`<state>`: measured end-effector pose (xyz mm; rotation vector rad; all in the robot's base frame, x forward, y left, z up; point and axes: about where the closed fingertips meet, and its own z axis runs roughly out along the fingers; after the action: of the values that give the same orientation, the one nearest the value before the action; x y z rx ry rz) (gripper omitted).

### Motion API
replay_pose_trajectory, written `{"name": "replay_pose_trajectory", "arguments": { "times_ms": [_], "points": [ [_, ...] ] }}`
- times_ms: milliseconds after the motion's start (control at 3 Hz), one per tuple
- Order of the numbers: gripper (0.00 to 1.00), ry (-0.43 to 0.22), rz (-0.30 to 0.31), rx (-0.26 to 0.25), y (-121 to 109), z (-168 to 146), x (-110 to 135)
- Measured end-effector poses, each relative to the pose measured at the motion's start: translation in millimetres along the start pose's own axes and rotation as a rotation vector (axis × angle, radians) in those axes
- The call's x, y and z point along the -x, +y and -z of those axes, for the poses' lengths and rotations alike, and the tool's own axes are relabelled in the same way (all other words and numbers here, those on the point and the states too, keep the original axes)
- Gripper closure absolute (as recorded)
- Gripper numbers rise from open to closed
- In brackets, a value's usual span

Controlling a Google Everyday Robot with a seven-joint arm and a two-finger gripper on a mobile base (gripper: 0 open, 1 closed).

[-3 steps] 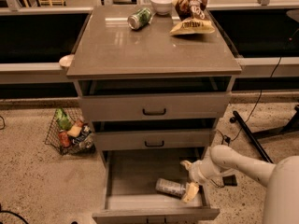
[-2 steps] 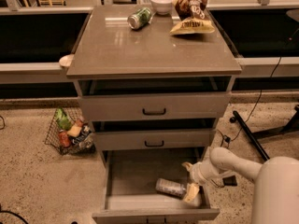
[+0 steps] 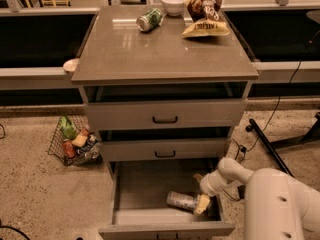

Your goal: Pick blue plastic bottle from bottom drawer and place on counter

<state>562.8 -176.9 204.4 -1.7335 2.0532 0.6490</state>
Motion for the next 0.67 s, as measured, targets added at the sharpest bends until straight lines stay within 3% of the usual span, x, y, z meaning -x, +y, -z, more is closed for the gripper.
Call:
{"name": "replay_pose_trajectory", "arguments": {
  "times_ms": [667],
  "points": [
    [0.0,0.025,0.013,0.006,-29.6,-48.7,-17.0]
  ]
}}
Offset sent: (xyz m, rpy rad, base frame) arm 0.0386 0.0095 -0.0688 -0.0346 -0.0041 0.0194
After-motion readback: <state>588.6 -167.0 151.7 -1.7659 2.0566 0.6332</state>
